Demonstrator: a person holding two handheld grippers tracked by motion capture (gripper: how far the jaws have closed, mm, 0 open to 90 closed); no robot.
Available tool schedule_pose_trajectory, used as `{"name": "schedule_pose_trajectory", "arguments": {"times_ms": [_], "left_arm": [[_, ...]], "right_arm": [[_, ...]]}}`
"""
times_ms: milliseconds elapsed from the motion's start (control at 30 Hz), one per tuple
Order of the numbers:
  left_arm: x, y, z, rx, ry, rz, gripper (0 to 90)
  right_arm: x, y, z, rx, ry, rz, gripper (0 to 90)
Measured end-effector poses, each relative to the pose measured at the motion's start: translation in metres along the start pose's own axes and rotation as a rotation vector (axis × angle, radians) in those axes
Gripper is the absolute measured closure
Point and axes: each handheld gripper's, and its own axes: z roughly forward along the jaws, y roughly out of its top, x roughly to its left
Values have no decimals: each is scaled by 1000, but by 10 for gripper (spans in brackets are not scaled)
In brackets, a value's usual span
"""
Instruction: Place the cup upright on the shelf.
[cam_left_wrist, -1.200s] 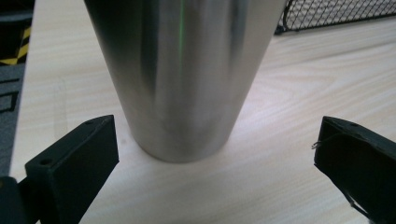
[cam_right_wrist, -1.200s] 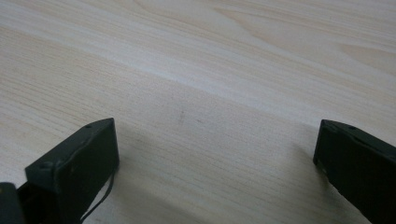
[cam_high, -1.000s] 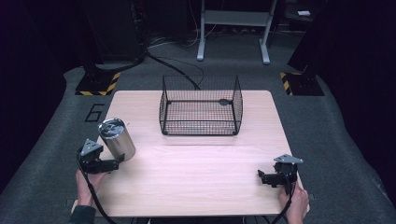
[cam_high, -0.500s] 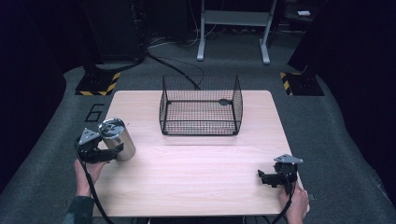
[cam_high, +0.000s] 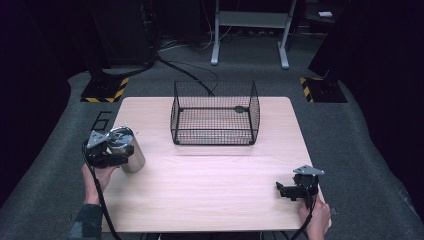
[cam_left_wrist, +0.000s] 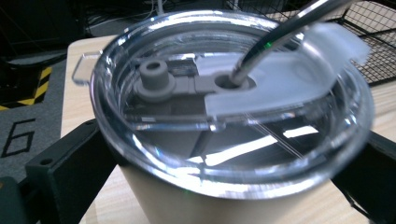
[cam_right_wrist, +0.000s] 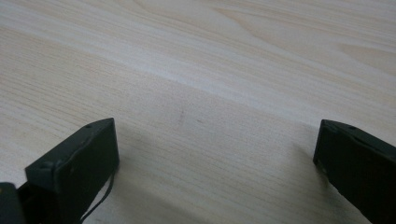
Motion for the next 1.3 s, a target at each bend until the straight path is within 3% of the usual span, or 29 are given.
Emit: {"name": "schedule_pose_trajectory", "arguments": {"times_ms": [333, 367, 433, 467, 767, 1300], "left_arm": [[4, 2, 10, -4, -16, -11, 0], [3, 1, 12, -23, -18, -32, 0], [3, 1, 13, -25, -21, -34, 0], [4, 2, 13, -16, -21, -19, 0], [0, 1, 17, -55, -1, -35, 18], [-4, 1, 18, -56, 16, -12, 35]], "right_arm": [[0, 0, 0, 0, 0, 0, 0], [0, 0, 0, 0, 0, 0, 0], [0, 0, 0, 0, 0, 0, 0], [0, 0, 0, 0, 0, 0, 0], [0, 0, 0, 0, 0, 0, 0], [0, 0, 0, 0, 0, 0, 0]]}}
